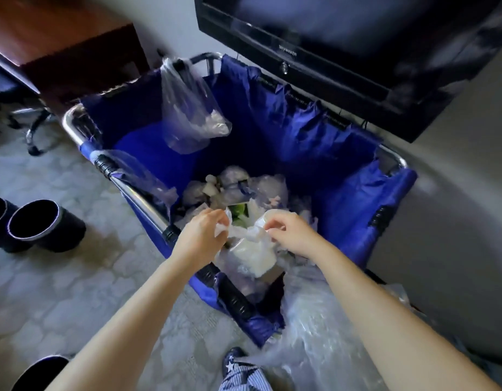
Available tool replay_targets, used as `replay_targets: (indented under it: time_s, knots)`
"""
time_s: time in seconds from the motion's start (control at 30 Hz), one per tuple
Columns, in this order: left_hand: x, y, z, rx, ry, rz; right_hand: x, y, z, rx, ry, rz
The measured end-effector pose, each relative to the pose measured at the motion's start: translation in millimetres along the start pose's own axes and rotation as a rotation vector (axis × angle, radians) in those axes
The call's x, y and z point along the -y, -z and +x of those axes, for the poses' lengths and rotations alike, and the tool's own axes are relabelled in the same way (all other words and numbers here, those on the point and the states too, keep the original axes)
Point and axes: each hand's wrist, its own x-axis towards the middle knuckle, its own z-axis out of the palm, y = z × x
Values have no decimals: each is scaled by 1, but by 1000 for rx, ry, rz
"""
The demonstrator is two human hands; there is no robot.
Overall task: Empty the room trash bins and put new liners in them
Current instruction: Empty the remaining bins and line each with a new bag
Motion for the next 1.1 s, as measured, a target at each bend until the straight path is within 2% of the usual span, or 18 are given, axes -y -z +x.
replay_targets:
  time_s: [0.2,0.3,0.53,0.67,0.8,0.93,1.1]
  knots:
    - [18,-29,36,265,-7,59,-15,-37,18,204,-226,-45]
    - [17,-39,42,376,-15,187,-22,-37,14,213,-252,-18]
    - [-21,-50,39,541,-188,155,-36,-6,-17,0,-242,40]
    - [-68,-44,24,614,-351,155,-34,18,-64,-141,-178,-50]
    - [-124,-34,-11,601,-543,197,-36,41,-142,-302,-160,-143]
    - [-179,-37,-66,614,-695,208,-51,49,-231,-418,-223,-199]
    - [-239,-66,-156,661,-834,275,-83,34,-349,-491,-308,-175]
